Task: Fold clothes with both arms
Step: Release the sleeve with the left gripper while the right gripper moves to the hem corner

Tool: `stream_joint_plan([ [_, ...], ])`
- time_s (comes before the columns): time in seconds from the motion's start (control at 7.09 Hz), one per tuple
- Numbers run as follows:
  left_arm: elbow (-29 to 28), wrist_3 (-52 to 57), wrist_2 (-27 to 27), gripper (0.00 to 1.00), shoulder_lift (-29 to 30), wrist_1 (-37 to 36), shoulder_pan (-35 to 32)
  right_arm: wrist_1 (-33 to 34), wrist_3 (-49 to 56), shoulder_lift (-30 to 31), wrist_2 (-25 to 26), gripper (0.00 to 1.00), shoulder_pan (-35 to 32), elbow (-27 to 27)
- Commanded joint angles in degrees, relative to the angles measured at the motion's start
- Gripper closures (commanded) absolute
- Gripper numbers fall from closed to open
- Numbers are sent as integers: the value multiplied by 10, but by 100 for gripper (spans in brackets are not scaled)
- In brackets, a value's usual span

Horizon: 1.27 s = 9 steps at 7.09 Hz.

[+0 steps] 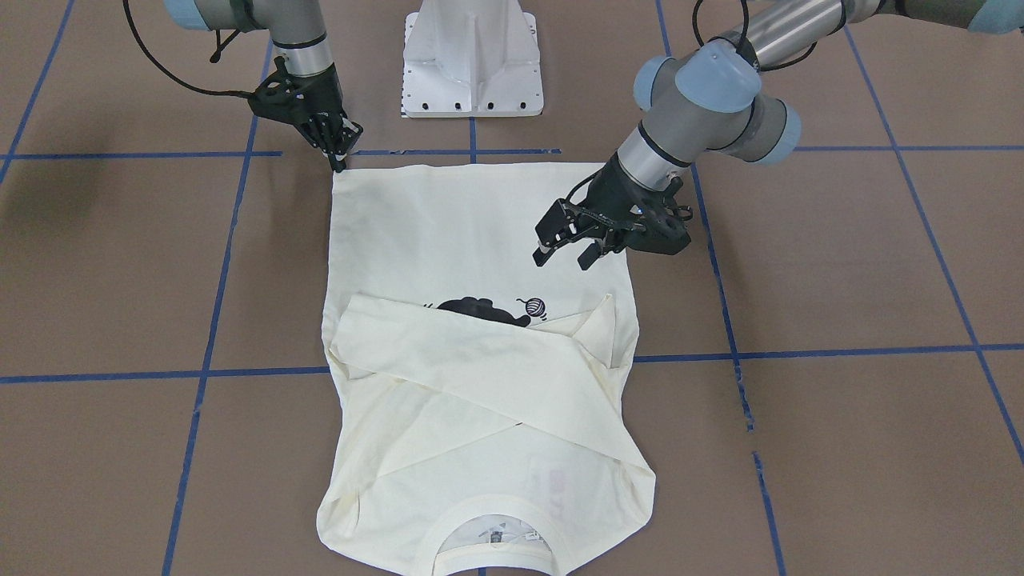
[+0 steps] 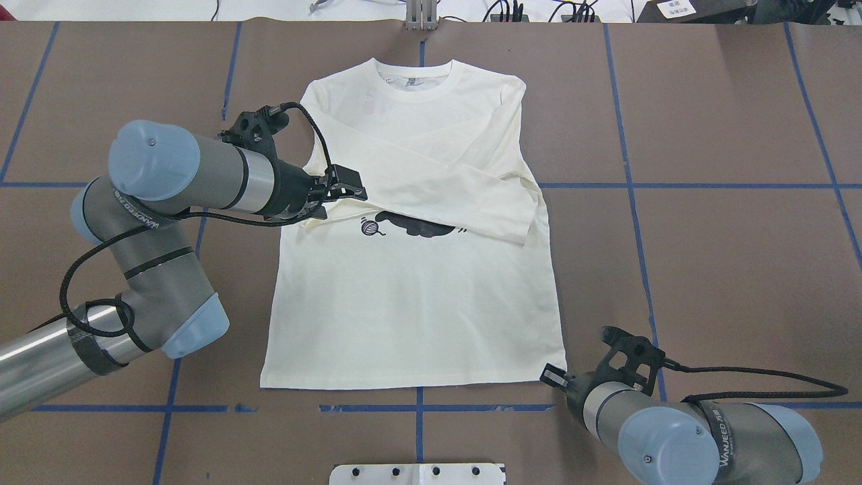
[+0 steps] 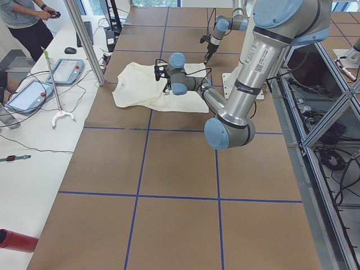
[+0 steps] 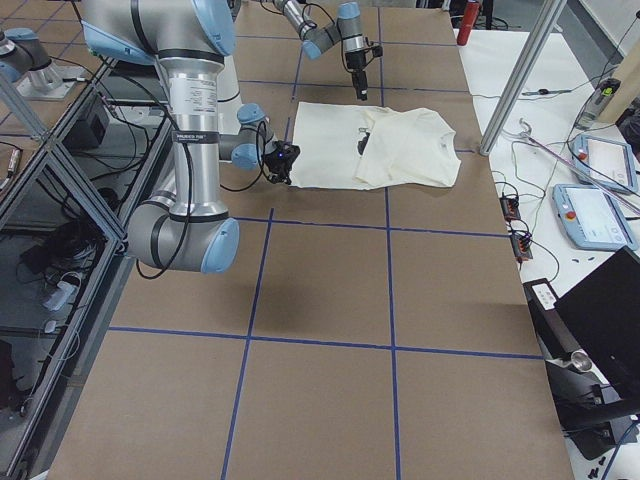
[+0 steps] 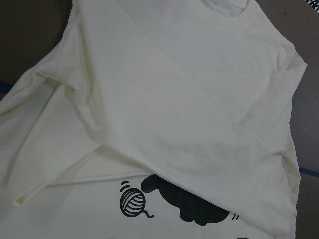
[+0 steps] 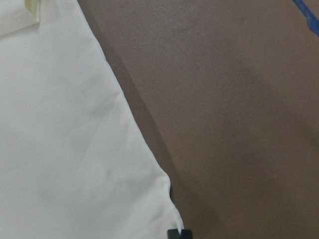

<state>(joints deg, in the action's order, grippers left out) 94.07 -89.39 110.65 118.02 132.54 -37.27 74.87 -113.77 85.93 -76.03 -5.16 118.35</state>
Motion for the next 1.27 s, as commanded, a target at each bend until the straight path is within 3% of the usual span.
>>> stream_joint_plan([
  [0.0,2,0,-6,13,-3,0,0,-1,1,-8,0,100,-5,6],
  [0.28,29,-27,-51,12,-56,-12,24,-1,0,-12,0,100,-8,13],
  [0.56,150,-62,-145,12,-97,-209,121,-1,1,-12,-1,100,-13,14],
  [0.71,184,-105,-158,12,-125,-250,160,-1,2,-12,-1,100,-15,17],
  [1.13,198,-209,-188,14,-173,-274,253,-1,2,-9,-2,100,-19,26],
])
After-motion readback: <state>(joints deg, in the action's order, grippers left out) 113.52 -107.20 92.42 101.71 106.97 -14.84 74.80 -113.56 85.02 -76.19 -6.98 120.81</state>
